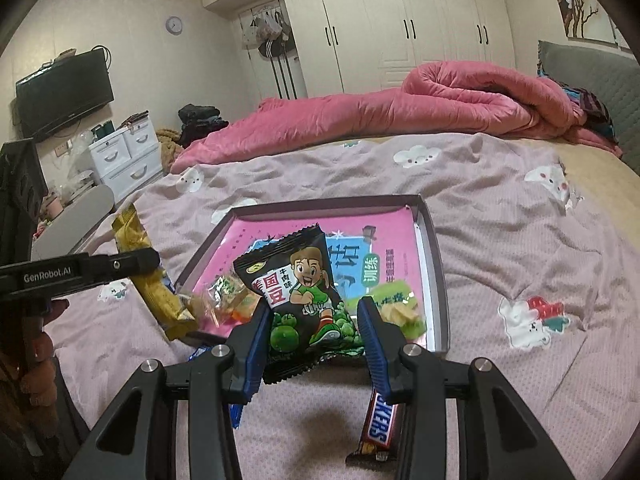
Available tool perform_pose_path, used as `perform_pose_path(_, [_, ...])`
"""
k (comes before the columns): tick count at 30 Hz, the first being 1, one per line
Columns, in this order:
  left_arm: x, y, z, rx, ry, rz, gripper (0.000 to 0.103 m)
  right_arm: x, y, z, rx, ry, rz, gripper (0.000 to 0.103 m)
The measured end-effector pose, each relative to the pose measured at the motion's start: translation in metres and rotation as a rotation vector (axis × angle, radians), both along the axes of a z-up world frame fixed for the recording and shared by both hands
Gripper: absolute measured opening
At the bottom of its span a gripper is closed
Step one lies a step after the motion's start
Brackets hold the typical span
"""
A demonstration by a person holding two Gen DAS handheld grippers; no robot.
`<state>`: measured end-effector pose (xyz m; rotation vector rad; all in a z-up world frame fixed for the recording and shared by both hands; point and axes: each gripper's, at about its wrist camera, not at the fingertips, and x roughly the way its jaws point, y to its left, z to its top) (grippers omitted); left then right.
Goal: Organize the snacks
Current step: 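Lift and carry the wafer bar with left gripper while right gripper carries pea bag to tray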
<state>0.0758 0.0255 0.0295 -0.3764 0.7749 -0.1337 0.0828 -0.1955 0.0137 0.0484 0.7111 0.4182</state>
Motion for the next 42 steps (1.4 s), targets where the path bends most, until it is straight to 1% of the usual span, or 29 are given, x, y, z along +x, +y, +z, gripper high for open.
perform_pose_path(5, [0.004, -0.001, 0.0, 0.01, -0.002, 0.003, 0.016, 0.008, 0.001, 0.002, 0.006, -0.008, -0.009, 0.043])
perform_pose_path(17, [0.019, -0.005, -0.009, 0.001, 0.005, -0.002, 0.016, 0.019, -0.004, -0.004, 0.003, 0.001, -0.063, 0.043])
perform_pose_path(22, [0.027, -0.01, -0.015, 0.007, 0.009, -0.015, 0.016, 0.025, -0.007, -0.008, -0.029, 0.015, -0.104, 0.043])
perform_pose_path(30, [0.038, -0.018, -0.027, 0.017, 0.023, -0.041, 0.016, 0.031, -0.018, -0.015, -0.042, 0.035, -0.156, 0.043])
perform_pose_path(36, [0.044, -0.019, -0.04, 0.022, 0.051, -0.042, 0.016, 0.036, -0.016, -0.024, -0.057, 0.059, -0.16, 0.043])
perform_pose_path(42, [0.046, -0.017, -0.045, 0.023, 0.061, -0.04, 0.016, 0.043, -0.011, -0.036, -0.08, 0.088, -0.162, 0.043])
